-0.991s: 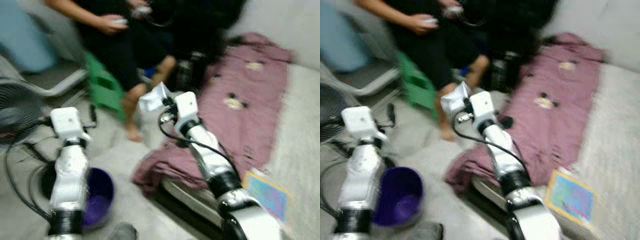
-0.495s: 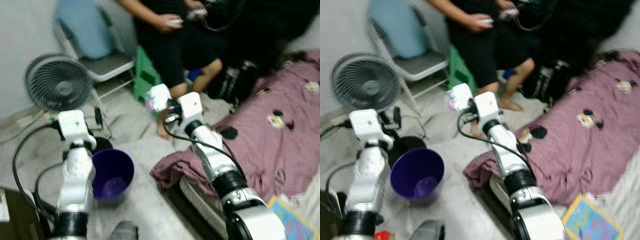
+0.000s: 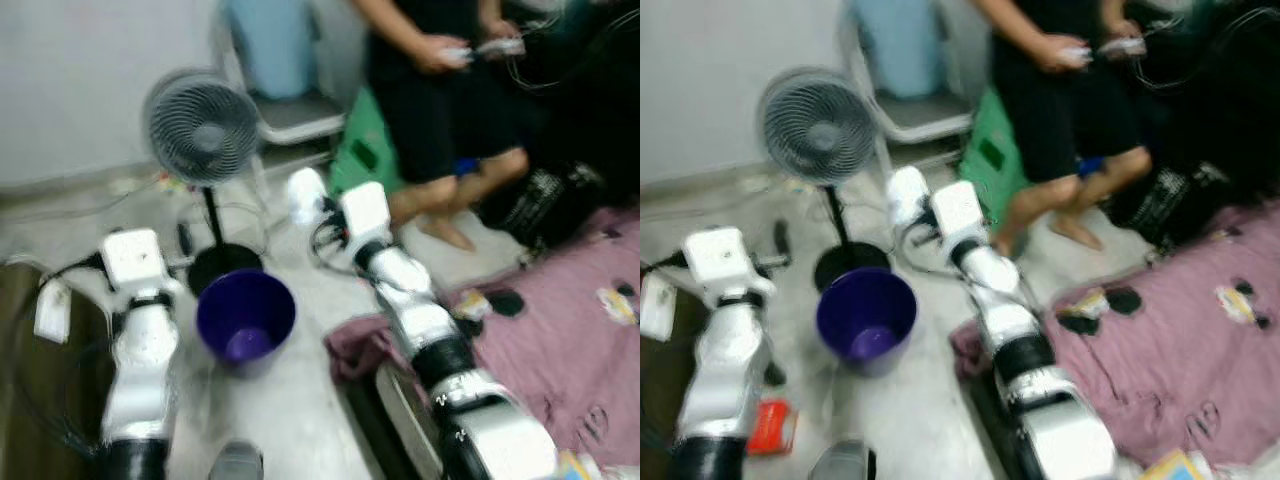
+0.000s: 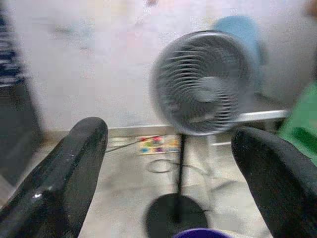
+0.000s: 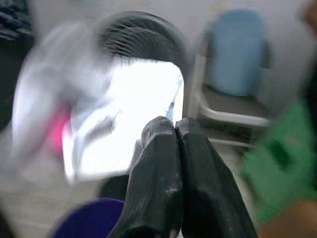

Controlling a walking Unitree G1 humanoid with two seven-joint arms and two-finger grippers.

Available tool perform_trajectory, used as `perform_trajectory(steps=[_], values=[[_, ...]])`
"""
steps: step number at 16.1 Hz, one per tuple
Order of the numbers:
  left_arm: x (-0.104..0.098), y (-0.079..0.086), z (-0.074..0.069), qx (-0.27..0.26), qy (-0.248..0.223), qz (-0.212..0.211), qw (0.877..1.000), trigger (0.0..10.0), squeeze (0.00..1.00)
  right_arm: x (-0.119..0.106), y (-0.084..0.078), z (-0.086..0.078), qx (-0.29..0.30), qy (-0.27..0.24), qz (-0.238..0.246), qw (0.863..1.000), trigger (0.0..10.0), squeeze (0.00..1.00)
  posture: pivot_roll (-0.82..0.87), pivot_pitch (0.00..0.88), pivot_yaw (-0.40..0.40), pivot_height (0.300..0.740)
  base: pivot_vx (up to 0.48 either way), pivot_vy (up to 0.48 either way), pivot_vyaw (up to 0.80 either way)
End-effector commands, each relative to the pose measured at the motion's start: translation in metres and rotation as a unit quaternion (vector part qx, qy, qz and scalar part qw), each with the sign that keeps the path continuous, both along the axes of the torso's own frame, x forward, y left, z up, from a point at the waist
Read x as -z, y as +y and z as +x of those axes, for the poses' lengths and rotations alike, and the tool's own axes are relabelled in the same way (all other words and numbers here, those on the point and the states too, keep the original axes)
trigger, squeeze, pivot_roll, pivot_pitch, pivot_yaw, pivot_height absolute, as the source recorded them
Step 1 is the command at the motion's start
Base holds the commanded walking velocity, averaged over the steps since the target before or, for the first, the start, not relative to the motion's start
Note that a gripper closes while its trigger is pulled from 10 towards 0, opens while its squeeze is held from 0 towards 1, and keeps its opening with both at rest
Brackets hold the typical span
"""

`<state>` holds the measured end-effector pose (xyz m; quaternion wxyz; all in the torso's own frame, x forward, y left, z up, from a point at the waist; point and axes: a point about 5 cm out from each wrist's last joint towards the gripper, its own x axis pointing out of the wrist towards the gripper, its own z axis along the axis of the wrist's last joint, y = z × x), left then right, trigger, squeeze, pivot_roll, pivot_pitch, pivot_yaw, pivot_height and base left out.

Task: Clean up the room

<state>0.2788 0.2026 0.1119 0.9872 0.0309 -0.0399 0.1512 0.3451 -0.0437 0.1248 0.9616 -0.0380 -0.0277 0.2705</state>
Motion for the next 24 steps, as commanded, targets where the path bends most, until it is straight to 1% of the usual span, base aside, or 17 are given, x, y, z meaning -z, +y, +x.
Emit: perform_trajectory(steps=[1, 2, 5, 8, 10, 14, 18, 21, 24], values=[[-0.002, -0.008, 0.003, 0.015, -0.002, -0.007, 1.0, 10.0, 0.0, -0.001, -0.01, 0.003, 0.01, -0.006, -0.006, 1.0, 10.0, 0.0, 0.15, 0.0, -0.079, 0.74, 0.0, 0.0, 0.8], [-0.001, -0.012, 0.005, 0.022, -0.001, -0.011, 1.0, 10.0, 0.0, 0.002, -0.014, 0.001, 0.015, -0.008, -0.015, 1.0, 10.0, 0.0, 0.14, 0.0, -0.079, 0.74, 0.0, 0.0, 0.8], [0.0, -0.017, 0.007, 0.034, -0.001, -0.033, 0.999, 10.0, 0.0, 0.003, -0.02, -0.002, 0.015, -0.013, -0.023, 1.0, 10.0, 0.0, 0.09, 0.0, -0.065, 0.74, 0.0, 0.0, 0.8], [-0.002, -0.023, 0.01, 0.058, -0.002, -0.027, 0.998, 10.0, 0.0, 0.006, -0.023, -0.005, 0.022, -0.011, -0.022, 0.999, 10.0, 0.0, 0.09, 0.0, -0.05, 0.74, 0.0, 0.0, 0.76], [-0.003, -0.022, 0.01, 0.063, -0.002, -0.024, 0.998, 10.0, 0.0, 0.006, -0.022, -0.004, 0.025, -0.008, -0.018, 0.999, 10.0, 0.0, 0.1, 0.0, -0.053, 0.74, 0.0, 0.0, 0.5], [-0.001, -0.02, 0.007, 0.057, -0.001, -0.026, 0.998, 10.0, 0.0, 0.007, -0.021, -0.005, 0.02, -0.006, -0.021, 1.0, 10.0, 0.0, 0.1, 0.0, -0.062, 0.74, 0.0, 0.0, 0.0], [-0.003, -0.022, 0.007, 0.076, -0.007, -0.026, 0.997, 10.0, 0.0, 0.006, -0.019, -0.006, 0.025, -0.005, -0.02, 0.999, 10.0, 0.0, 0.1, 0.0, -0.05, 0.74, 0.0, 0.0, 0.0], [-0.004, -0.022, 0.007, 0.079, -0.009, -0.027, 0.996, 10.0, 0.0, 0.006, -0.021, -0.006, 0.029, -0.003, -0.013, 0.999, 10.0, 0.0, 0.1, 0.0, -0.045, 0.74, 0.272, 0.0, 0.0], [-0.004, -0.022, 0.007, 0.079, -0.009, -0.026, 0.996, 10.0, 0.0, 0.006, -0.02, -0.007, 0.026, -0.005, -0.011, 1.0, 10.0, 0.0, 0.1, 0.0, -0.043, 0.74, 0.292, 0.0, 0.69]])
